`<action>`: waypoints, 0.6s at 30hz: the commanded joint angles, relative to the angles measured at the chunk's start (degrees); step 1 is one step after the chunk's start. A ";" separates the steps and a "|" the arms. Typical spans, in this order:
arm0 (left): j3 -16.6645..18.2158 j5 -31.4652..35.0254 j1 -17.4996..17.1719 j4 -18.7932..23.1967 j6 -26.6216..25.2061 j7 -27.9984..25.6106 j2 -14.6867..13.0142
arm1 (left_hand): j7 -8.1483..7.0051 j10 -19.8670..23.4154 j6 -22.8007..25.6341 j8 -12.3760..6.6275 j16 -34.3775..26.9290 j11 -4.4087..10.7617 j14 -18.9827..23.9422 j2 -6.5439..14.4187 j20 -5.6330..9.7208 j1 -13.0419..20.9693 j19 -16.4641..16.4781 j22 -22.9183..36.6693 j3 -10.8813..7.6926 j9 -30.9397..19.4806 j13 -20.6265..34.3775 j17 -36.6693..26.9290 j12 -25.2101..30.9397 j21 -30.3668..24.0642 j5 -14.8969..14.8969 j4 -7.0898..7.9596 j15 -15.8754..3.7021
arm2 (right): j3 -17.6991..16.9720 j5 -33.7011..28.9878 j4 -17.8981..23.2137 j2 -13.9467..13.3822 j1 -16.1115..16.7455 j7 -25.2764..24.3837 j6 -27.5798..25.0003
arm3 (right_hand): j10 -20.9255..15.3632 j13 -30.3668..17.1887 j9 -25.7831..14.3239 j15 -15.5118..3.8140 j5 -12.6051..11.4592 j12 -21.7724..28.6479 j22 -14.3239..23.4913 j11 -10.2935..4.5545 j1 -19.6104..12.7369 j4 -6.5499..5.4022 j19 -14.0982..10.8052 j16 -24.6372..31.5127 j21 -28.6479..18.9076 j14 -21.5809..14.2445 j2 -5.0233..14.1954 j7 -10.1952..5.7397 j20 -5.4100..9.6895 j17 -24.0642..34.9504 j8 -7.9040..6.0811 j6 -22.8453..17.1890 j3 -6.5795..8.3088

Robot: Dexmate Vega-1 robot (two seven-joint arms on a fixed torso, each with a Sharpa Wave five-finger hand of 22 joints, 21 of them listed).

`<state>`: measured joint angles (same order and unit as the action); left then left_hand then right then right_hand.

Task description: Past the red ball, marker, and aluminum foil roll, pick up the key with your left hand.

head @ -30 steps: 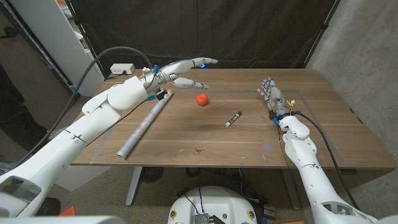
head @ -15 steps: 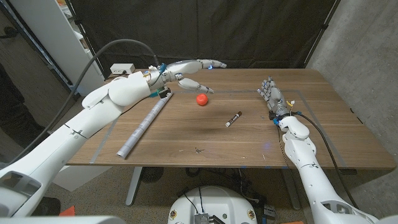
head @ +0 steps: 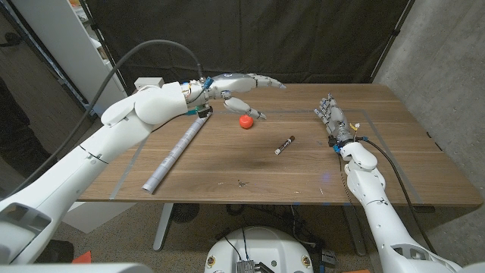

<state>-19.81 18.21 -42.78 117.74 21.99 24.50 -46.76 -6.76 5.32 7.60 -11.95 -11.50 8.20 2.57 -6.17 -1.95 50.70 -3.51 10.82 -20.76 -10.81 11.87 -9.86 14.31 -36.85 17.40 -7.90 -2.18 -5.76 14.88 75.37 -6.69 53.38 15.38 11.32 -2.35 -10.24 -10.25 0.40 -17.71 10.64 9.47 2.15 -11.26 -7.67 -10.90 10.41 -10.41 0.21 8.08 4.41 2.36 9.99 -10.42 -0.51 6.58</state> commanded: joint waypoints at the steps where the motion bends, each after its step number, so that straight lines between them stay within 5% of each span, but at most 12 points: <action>1: -1.45 2.17 2.54 2.71 -1.74 4.63 0.09 | -0.13 0.85 0.74 -0.30 0.07 0.17 0.50 0.18 0.18 0.76 0.08 0.16 0.45 -0.10 0.07 -0.13 0.32 0.23 0.23 0.00 -2.89 | -0.48 0.18 -0.08 -0.08 0.26 -0.05 0.29 | -0.13 -0.28 -0.11 0.14 0.10 0.26 0.09 0.44 0.28 -0.24 -0.48 0.28 -0.32 0.35 -0.07 0.44 0.43 0.29 -0.40 0.08 0.32; 18: -3.18 3.76 6.51 7.08 -5.19 13.41 -1.43 | 0.19 1.27 1.62 -0.20 0.47 -0.06 0.09 0.09 -0.38 0.83 0.01 0.19 2.01 -0.13 0.10 -0.13 0.13 0.64 0.35 0.47 -2.34 | -0.74 0.26 -0.58 -0.06 0.14 -0.08 0.42 | -0.12 -0.28 -0.11 0.11 0.17 0.25 0.09 0.39 0.46 -0.26 -0.51 0.28 -0.32 0.34 -0.12 0.47 0.45 0.29 -0.40 0.06 0.32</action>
<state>-21.83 20.89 -38.89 122.25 19.39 31.74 -47.30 -6.86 6.53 8.73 -11.95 -11.17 8.19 2.57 -5.94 -1.96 50.93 -3.51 10.81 -19.04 -10.80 11.87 -9.87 14.31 -36.42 17.40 -7.46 -2.18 -6.34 15.08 75.24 -6.75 53.60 15.37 11.60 -2.35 -10.28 -10.25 0.40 -17.70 10.64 9.46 2.15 -11.26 -7.67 -10.90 10.41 -10.41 0.21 8.08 4.41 2.36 9.99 -10.42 -0.50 6.58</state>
